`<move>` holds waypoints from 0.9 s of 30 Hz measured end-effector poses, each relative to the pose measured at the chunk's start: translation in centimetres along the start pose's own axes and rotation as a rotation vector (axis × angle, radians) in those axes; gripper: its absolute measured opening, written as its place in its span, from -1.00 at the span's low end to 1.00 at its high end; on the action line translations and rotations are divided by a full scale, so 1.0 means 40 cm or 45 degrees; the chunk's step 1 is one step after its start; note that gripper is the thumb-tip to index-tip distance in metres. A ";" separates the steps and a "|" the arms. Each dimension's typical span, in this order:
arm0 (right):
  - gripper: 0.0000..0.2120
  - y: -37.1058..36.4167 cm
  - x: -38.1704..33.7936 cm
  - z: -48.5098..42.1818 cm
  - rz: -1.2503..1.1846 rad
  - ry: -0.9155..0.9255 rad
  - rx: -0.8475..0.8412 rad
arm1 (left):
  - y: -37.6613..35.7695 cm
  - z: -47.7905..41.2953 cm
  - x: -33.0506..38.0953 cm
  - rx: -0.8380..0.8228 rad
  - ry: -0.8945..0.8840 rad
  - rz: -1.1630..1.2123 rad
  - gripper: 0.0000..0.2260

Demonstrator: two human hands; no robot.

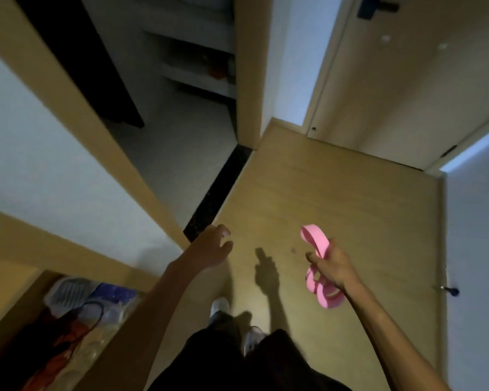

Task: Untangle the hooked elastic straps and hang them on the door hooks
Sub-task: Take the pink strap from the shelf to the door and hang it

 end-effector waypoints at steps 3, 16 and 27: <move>-0.71 0.047 0.003 -0.063 -0.018 -0.053 0.090 | -0.001 -0.085 0.041 -0.092 -0.027 -0.033 -0.67; -0.65 0.183 -0.122 -0.357 -0.175 -0.279 0.287 | 0.064 -0.488 0.132 -0.235 -0.085 -0.066 -0.71; -0.70 0.332 0.091 -0.480 -0.250 -0.580 0.358 | 0.038 -0.829 0.533 -0.330 -0.403 -0.158 -0.70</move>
Point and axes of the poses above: each hand's wrist, its own z-axis away from the middle knuckle, its own y-axis out of the back of the hand, x = y × z, the point moved 3 cm from there along -z, towards the middle knuckle, and after that the axes turned 5 degrees about x, right-handed, at the moved point
